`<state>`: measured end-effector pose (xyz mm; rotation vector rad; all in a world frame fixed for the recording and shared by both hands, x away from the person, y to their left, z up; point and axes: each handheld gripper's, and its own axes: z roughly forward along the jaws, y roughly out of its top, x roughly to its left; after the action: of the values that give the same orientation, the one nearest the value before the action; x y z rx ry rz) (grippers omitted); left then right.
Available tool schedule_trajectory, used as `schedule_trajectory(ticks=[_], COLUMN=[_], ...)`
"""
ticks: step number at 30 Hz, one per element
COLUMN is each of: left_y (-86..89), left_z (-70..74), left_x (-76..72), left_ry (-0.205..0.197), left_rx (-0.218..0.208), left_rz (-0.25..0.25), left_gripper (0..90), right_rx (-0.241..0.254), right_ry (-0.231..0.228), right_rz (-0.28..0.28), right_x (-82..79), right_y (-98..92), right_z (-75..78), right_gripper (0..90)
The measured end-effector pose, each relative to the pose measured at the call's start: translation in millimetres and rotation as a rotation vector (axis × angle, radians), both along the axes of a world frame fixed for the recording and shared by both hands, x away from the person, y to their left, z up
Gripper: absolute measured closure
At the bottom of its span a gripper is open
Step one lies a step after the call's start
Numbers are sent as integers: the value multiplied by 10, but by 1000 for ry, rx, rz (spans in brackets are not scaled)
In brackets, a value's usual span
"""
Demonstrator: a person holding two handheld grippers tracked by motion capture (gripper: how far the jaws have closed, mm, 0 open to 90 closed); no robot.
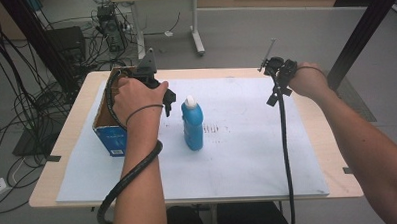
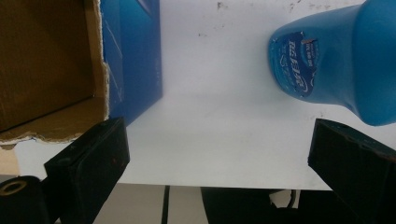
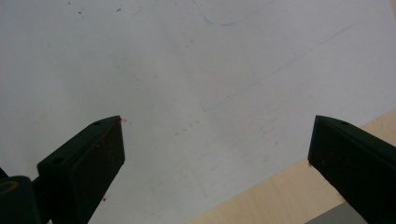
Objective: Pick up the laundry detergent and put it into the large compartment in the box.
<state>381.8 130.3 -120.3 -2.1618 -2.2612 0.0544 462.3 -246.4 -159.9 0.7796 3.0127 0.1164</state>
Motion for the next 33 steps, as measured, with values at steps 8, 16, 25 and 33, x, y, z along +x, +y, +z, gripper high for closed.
schedule_trajectory(ticks=[8,16,25,33], left_y=[-30,-104,-276,-443], left_z=[37,150,242,296], left_x=[3,19,59,99], left_ry=[-1,-10,-8,-12], left_rx=[-3,-11,-9,4], left_rz=[8,18,10,17], left_gripper=[58,57,57,58], right_rx=[-6,15,32,35], right_ry=[4,2,7,11], right_rz=[-1,8,12,20], right_x=[36,62,90,112], right_y=[-19,-87,-120,-106], right_z=[5,-12,-46,-68], right_gripper=[39,36,38,41])
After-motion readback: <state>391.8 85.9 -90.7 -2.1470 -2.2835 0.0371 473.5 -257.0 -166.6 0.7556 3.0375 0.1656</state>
